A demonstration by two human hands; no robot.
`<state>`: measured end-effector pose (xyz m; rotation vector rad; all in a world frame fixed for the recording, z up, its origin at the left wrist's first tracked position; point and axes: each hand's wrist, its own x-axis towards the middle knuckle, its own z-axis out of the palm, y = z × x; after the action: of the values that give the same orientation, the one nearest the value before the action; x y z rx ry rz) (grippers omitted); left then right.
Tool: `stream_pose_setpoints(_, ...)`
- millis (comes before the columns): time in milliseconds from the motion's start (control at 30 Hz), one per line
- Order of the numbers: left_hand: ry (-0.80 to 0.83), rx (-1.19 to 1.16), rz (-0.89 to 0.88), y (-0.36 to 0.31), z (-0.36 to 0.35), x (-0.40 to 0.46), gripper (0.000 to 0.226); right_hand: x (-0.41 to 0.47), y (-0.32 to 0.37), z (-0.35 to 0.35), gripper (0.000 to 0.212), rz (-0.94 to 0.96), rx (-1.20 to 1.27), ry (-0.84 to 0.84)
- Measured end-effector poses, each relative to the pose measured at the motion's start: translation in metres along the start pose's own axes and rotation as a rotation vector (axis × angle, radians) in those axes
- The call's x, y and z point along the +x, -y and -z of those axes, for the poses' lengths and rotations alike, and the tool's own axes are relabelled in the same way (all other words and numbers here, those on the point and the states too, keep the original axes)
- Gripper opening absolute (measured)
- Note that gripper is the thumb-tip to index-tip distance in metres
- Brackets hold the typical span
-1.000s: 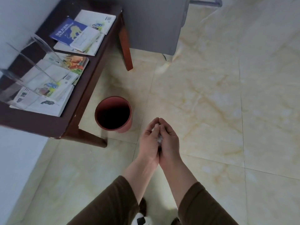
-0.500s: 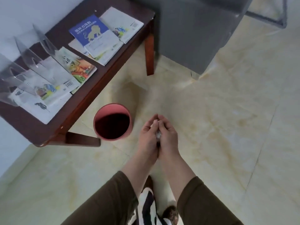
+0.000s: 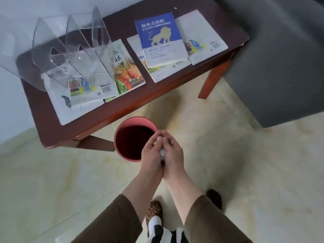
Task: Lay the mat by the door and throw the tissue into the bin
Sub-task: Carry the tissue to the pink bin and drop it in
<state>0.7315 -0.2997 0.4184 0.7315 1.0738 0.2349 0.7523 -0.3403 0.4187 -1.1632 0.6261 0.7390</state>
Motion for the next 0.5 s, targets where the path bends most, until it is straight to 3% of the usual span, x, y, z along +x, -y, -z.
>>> stream_pose_setpoints(267, -0.276, -0.218, 0.001, 0.02, 0.027, 0.054, 0.026, 0.061, -0.028, -0.015, 0.024, -0.169, -0.26, 0.156)
stream_pose_setpoints(500, -0.329, -0.45, -0.008, 0.035, 0.043, 0.111, 0.035, 0.123, -0.053, -0.033, 0.021, -0.231, -0.33, 0.217)
